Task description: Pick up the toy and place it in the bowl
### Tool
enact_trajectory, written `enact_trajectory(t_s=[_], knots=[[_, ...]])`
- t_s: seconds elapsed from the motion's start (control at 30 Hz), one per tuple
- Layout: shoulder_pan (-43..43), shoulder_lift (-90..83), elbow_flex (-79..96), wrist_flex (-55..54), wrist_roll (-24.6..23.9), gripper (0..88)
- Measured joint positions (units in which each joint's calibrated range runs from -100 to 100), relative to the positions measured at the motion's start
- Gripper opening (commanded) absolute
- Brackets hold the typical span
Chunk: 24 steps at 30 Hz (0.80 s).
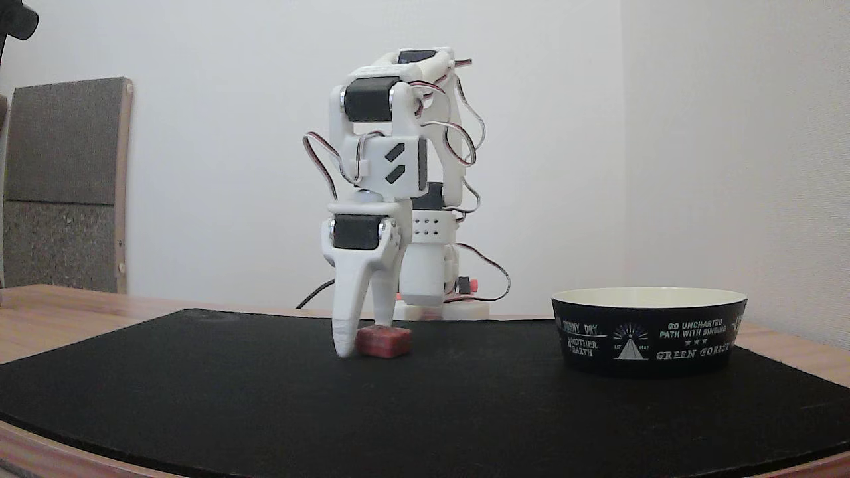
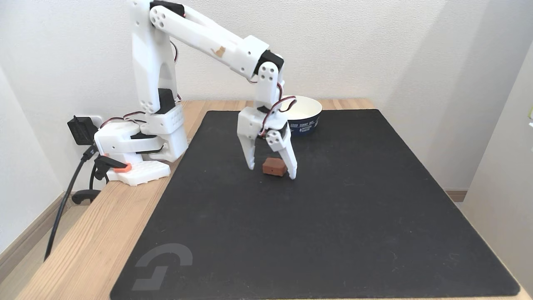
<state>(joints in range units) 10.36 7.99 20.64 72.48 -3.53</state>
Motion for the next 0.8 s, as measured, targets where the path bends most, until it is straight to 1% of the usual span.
enact_trajectory(t_s=[0.13, 0.47, 0.53, 0.57, 0.7, 0.73, 0.8], knots=[[-1.5, 0.0, 0.0, -0.4, 0.1, 36.4], [-1.5, 0.0, 0.0, -2.4, 0.1, 35.2], [-1.5, 0.2, 0.0, -2.4, 0.1, 30.4], [-1.5, 0.2, 0.0, -2.4, 0.1, 22.7], [-1.5, 0.2, -0.1, -2.7, 0.1, 7.3], [-1.5, 0.2, -0.2, -3.0, 0.1, 2.2], [-1.4, 0.1, -0.3, -3.0, 0.0, 2.3]])
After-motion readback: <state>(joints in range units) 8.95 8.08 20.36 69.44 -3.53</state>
